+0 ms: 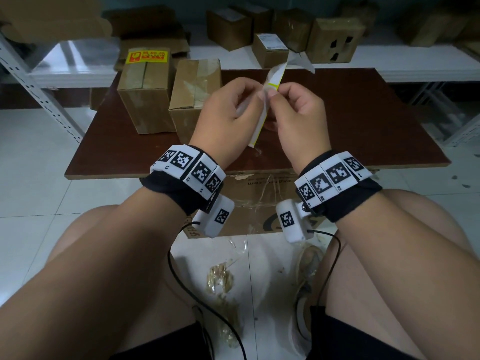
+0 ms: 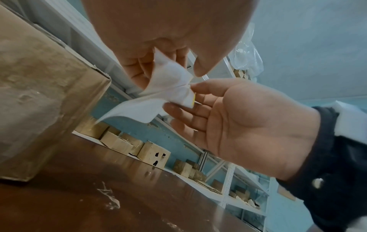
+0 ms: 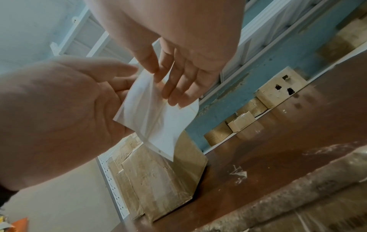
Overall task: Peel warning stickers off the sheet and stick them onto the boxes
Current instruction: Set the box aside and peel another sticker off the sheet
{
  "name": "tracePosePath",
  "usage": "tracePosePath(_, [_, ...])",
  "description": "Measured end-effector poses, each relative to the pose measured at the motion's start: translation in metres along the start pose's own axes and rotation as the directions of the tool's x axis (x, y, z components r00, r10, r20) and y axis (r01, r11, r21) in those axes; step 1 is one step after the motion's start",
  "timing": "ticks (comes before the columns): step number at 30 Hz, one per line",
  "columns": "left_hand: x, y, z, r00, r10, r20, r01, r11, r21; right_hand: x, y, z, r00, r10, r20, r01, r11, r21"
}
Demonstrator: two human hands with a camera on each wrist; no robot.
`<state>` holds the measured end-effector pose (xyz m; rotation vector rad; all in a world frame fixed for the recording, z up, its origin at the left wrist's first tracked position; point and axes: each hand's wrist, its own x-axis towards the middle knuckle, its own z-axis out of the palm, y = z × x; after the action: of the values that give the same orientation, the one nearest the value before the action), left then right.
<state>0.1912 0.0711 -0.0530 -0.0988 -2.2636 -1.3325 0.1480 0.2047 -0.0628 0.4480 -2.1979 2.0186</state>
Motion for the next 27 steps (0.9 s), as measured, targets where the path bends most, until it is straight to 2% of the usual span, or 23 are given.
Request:
tracePosePath(5, [0.002,-0.003,0.001,1.000,0.017,0.004,-0.017,0.999,0.037,0.001,0.004,-0.002,1.000,-0.012,0.003,0.012,0.998,-0.068])
tracePosePath(10, [0.007,-0.009,0.002,0.997,-0.064,-0.038,0.066,0.997,0.036,0.003,0.008,-0.003,1.000,-0.031,0.006,0.031,0.996,-0.086])
tracePosePath(24, [0.011,-0.004,0.003,0.963,-0.248,-0.102,0.221,0.949,-0.224,0.003,0.004,-0.004,1.000,0.029,0.001,-0.029,0.997,-0.077])
tracePosePath(27, [0.010,-0.004,0.000,0.964,-0.246,-0.101,0.220,0.952,-0.215,0.002,0.002,-0.005,0.996,0.072,0.056,-0.070,0.997,-0.044])
